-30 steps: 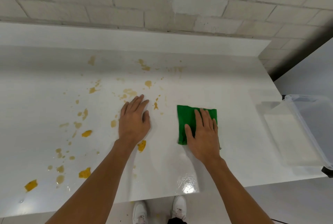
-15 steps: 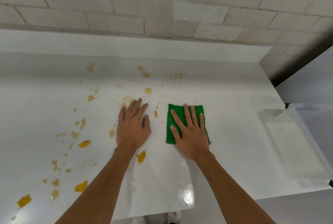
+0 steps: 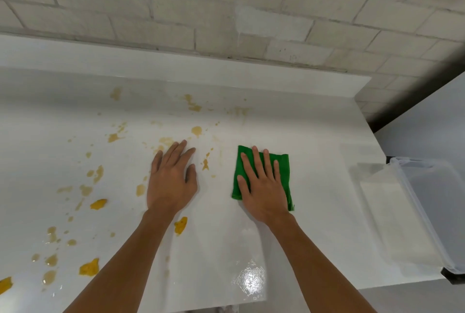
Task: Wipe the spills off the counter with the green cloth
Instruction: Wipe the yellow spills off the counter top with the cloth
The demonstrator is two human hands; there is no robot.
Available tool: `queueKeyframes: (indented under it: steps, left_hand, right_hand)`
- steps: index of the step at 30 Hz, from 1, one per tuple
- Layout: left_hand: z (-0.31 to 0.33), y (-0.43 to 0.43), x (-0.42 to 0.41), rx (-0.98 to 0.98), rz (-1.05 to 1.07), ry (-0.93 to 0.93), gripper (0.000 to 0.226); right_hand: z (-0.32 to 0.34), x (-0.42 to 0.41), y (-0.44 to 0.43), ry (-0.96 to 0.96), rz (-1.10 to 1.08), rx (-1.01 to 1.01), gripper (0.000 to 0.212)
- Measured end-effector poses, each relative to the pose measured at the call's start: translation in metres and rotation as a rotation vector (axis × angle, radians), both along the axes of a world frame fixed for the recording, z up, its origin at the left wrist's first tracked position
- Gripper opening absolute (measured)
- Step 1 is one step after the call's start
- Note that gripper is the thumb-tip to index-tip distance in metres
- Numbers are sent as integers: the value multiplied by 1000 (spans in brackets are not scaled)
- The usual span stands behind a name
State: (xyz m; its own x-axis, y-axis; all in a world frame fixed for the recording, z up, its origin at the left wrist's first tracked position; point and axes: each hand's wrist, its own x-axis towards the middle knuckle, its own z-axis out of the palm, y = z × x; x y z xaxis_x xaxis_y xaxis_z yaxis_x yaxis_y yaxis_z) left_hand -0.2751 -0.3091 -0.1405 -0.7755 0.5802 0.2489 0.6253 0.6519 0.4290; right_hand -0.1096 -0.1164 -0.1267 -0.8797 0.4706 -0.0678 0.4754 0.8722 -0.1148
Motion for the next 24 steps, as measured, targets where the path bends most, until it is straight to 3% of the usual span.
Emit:
queueKeyframes:
  steps: [4, 10, 13, 17, 20, 24]
  left_hand:
    - [-1, -1, 1, -7, 0, 5, 54]
    - [1, -1, 1, -1, 2, -5, 54]
    - [3, -1, 2, -13, 12, -12, 54]
    - [3, -1, 2, -17, 4, -11, 54]
    - [3, 0, 1, -13, 7, -12, 54]
    - [3, 0, 1, -12, 11, -17, 54]
  right_hand:
    - [1, 33, 2, 18, 147, -4, 65]
    - [-2, 6, 16, 17, -70, -10, 66]
    - [-1, -16, -4, 16, 35, -13, 65]
    - [0, 14, -20, 22, 212, 6, 63]
    - [0, 31, -3, 32, 99, -8, 64]
    - [-2, -8, 4, 26, -87, -14, 67]
